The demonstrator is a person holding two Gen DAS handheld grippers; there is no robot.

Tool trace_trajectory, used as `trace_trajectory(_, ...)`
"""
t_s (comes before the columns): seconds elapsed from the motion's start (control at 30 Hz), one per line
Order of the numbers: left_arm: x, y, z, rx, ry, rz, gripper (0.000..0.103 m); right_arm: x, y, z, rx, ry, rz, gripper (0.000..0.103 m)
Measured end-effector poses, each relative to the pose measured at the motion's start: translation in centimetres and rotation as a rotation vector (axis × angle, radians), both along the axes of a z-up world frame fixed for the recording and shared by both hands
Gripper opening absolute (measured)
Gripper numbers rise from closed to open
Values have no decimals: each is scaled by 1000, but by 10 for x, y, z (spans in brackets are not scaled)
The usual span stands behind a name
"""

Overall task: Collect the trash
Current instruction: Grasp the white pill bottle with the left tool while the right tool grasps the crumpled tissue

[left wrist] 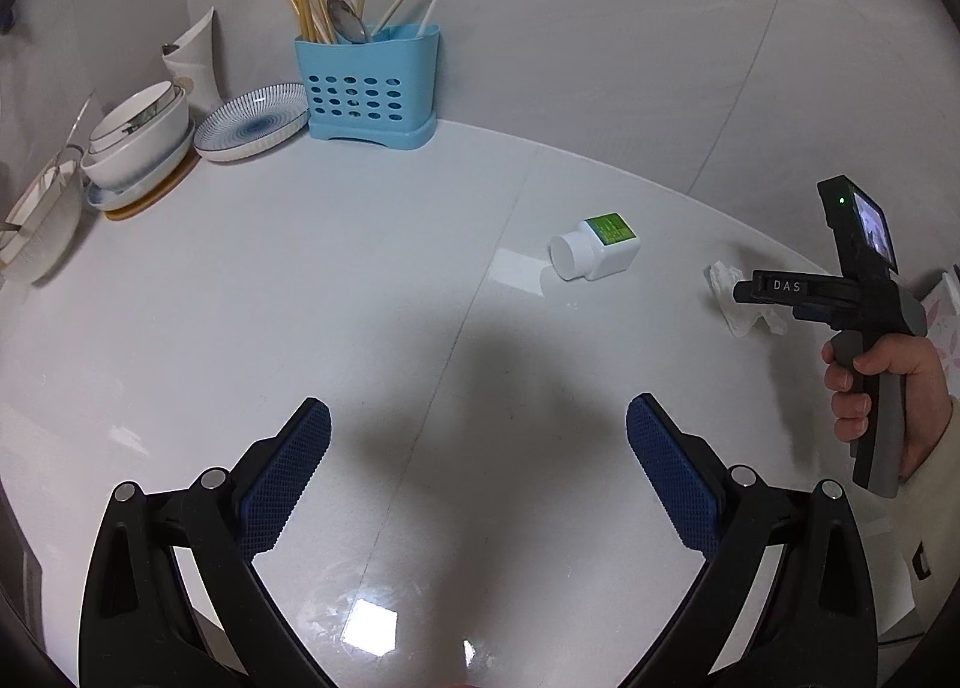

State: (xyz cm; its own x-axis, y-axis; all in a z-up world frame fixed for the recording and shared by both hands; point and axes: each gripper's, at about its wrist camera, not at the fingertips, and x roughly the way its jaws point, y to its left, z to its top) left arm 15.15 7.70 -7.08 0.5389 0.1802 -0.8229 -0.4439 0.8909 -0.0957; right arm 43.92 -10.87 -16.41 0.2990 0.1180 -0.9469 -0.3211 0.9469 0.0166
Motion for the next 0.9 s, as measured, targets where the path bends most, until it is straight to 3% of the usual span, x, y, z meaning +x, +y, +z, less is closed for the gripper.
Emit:
trace_trajectory(0.13,14,1,-5,-24,8,0,97,2,4,-7,-1,17,8,75)
trace_trajectory(0.33,43,0,-12,-48,15,-18,97,-1,10,-15,-18,48,30,42)
trace_trajectory(0.4,55,-2,-15,-52,19,-31,97,-1,11,-14,-19,51,40,18)
trace_trajectory(0.43,61,-3,-16,-51,22,-38,97,-1,12,-14,-11,63,47,13)
trace_trajectory(0.5,74,-5,-19,-49,25,-53,97,-1,11,-12,6,80,57,8)
trace_trajectory(0.9,171,-13,-52,-49,16,-228,97,-10,-10,29,31,23,125,7)
